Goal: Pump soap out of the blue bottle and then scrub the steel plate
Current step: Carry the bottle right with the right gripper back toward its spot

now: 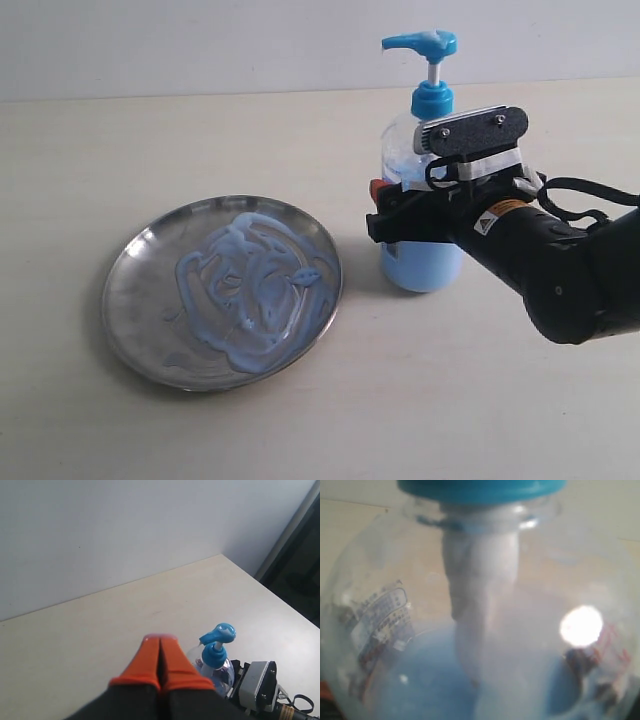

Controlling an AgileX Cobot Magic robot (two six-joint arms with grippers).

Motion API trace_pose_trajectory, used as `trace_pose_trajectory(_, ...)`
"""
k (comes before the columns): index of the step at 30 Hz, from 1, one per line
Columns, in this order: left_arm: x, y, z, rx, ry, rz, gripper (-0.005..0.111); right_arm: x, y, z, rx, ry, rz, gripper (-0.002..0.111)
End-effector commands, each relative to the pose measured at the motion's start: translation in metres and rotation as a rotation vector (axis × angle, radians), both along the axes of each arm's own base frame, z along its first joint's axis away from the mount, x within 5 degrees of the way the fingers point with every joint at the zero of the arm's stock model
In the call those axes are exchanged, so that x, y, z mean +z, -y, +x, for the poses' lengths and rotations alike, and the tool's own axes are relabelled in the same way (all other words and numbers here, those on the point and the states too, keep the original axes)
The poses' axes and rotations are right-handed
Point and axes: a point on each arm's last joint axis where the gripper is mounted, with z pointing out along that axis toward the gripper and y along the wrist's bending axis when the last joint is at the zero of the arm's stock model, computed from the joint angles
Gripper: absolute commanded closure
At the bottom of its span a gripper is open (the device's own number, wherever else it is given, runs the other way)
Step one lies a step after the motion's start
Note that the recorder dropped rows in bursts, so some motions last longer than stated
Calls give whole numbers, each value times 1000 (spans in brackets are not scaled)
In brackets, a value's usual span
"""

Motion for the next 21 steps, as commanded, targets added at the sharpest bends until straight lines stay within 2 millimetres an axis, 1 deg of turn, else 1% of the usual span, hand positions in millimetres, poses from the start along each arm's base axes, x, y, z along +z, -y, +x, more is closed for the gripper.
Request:
trace_pose_trajectory(1,3,-2,-2,14,7,-18,107,10,-1,3,7,78,8,41)
trace_pose_trajectory(4,3,-2,-2,14,7,-18,107,10,-1,3,9,74,7,29)
trace_pose_trajectory(7,3,-2,-2,14,7,-18,107,9,-1,3,12,62,4,22)
trace_pose_trajectory(9,3,-2,-1,15,9,-19,107,8,-1,2,11,47,2,19)
trace_pose_trajectory(14,3,-2,-1,15,9,-19,107,4,-1,1,17,4,-8,15)
trace_pose_trajectory(21,3,-2,-1,15,9,-19,107,1,0,0,-8,-38,-2,14)
